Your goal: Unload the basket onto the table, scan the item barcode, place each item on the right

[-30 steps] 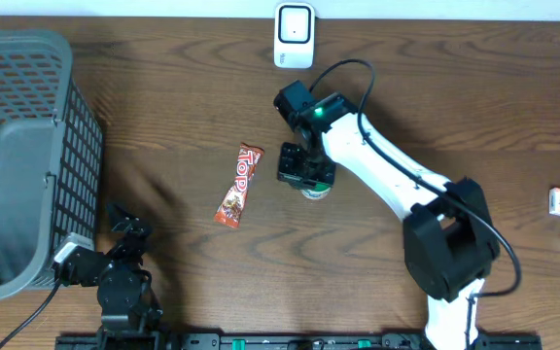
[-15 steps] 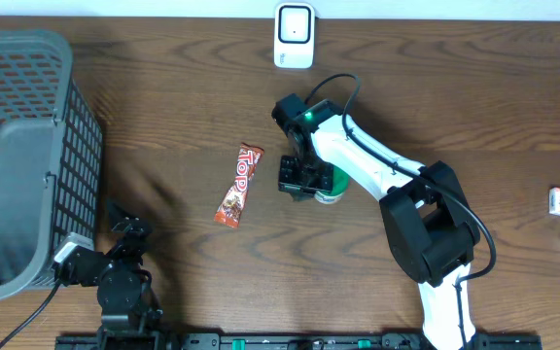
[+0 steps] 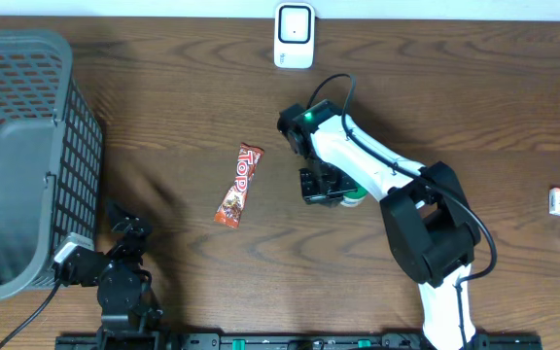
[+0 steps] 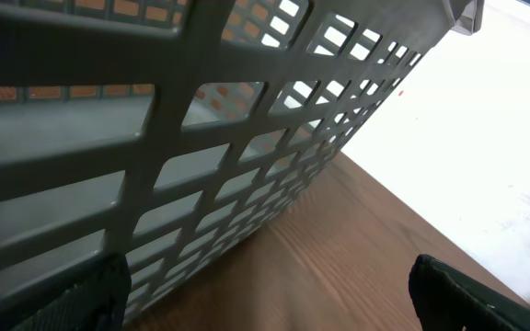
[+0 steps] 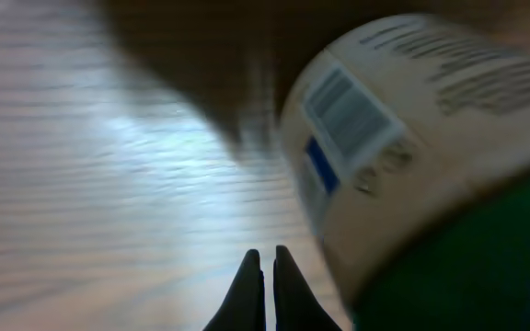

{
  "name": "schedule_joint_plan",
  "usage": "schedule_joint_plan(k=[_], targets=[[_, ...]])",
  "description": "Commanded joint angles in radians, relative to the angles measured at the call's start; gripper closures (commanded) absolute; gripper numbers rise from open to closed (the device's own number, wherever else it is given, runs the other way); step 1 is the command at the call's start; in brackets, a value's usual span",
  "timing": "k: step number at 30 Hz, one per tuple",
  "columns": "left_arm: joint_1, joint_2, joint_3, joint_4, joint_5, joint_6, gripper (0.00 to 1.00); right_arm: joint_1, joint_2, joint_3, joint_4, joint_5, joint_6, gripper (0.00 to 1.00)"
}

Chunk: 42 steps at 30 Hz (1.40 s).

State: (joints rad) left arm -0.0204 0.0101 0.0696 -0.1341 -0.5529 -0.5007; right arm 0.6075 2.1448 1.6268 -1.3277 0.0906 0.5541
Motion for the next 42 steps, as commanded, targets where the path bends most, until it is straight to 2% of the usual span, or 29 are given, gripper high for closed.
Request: schedule_joint_plan(k=[1,7,8,9,10,11,13,14,17,20,24,28,33,42], targets=[[0.003,-0.006,-0.018,-0.022,-0.016,0.002,0.03,0.011,-0.096,0.01,-0.007,0.155,-0.052,0.99],[0.003,-0.006,-0.018,-0.022,-0.016,0.002,0.03,0.013,-0.252,0.01,0.029,0.054,-0.084,0.99],[0.003,-0.006,-0.018,-0.022,-0.016,0.002,0.03,0.013,-0.28,0.01,0.042,0.029,-0.079,0.87],[0.003,-0.006,-0.018,-0.022,-0.016,0.002,0.03,0.011,-0.316,0.01,0.061,0.002,-0.067,0.57],[0.003,-0.006,-0.018,-0.022,-0.016,0.002,0.03,0.007,-0.339,0.01,0.07,-0.01,-0.053,0.34],[0.003,-0.006,-0.018,-0.022,-0.016,0.002,0.03,0.002,-0.359,0.01,0.073,-0.015,-0.027,0.24],[0.003,-0.006,-0.018,-0.022,-0.016,0.002,0.03,-0.016,-0.395,0.01,0.063,-0.018,0.023,0.11],[0.003,-0.006,-0.018,-0.022,-0.016,0.002,0.03,-0.023,-0.404,0.01,0.055,-0.017,0.035,0.01],[0.003,-0.006,-0.018,-0.022,-0.016,0.002,0.03,-0.062,-0.412,0.009,-0.008,-0.011,0.194,0.01],[0.003,-0.006,-0.018,-0.022,-0.016,0.002,0.03,-0.099,-0.395,-0.004,-0.072,-0.01,0.47,0.01],[0.003,-0.006,-0.018,-0.022,-0.016,0.002,0.03,-0.111,-0.369,-0.062,-0.023,-0.01,0.698,0.01],[0.003,-0.006,-0.018,-0.022,-0.016,0.002,0.03,-0.109,-0.354,-0.152,0.114,-0.035,0.762,0.01],[0.003,-0.006,-0.018,-0.022,-0.016,0.002,0.03,-0.109,-0.344,-0.235,0.19,-0.035,0.869,0.01],[0.003,-0.006,-0.018,-0.022,-0.016,0.002,0.03,-0.113,-0.309,-0.302,0.324,-0.021,0.881,0.01]])
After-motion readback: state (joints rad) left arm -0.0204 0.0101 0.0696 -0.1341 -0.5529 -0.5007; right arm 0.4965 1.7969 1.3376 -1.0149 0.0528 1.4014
